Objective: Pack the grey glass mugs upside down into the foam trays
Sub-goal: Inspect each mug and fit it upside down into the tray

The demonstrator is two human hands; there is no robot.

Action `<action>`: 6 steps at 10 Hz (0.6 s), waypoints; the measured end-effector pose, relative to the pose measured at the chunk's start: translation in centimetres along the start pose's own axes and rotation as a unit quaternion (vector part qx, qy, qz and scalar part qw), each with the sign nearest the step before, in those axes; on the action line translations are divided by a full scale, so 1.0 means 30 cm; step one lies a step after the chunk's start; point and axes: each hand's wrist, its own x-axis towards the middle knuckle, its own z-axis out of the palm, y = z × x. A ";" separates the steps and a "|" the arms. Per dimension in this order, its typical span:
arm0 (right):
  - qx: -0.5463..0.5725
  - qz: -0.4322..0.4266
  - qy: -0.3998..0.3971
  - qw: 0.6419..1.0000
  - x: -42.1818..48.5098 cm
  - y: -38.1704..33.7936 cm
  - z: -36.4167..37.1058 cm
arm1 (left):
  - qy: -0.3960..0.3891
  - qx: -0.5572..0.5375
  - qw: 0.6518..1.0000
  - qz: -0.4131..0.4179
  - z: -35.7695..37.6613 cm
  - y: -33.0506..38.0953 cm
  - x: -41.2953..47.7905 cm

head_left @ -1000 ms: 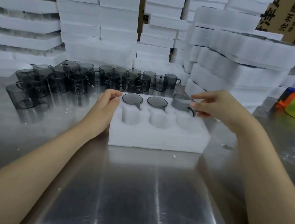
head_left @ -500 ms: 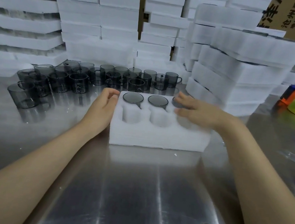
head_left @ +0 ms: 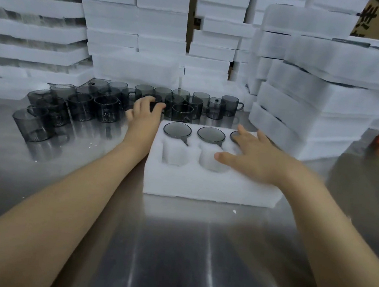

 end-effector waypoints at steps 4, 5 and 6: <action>-0.021 -0.007 -0.005 1.000 0.009 0.004 0.002 | -0.026 0.060 0.951 0.301 0.071 -0.055 0.107; -0.010 -0.010 0.000 1.000 0.012 0.015 0.006 | 0.105 -0.029 0.968 0.227 0.014 0.000 0.051; 0.020 -0.002 0.071 0.997 0.043 0.013 0.027 | 0.117 -0.105 0.967 0.200 -0.036 0.034 -0.022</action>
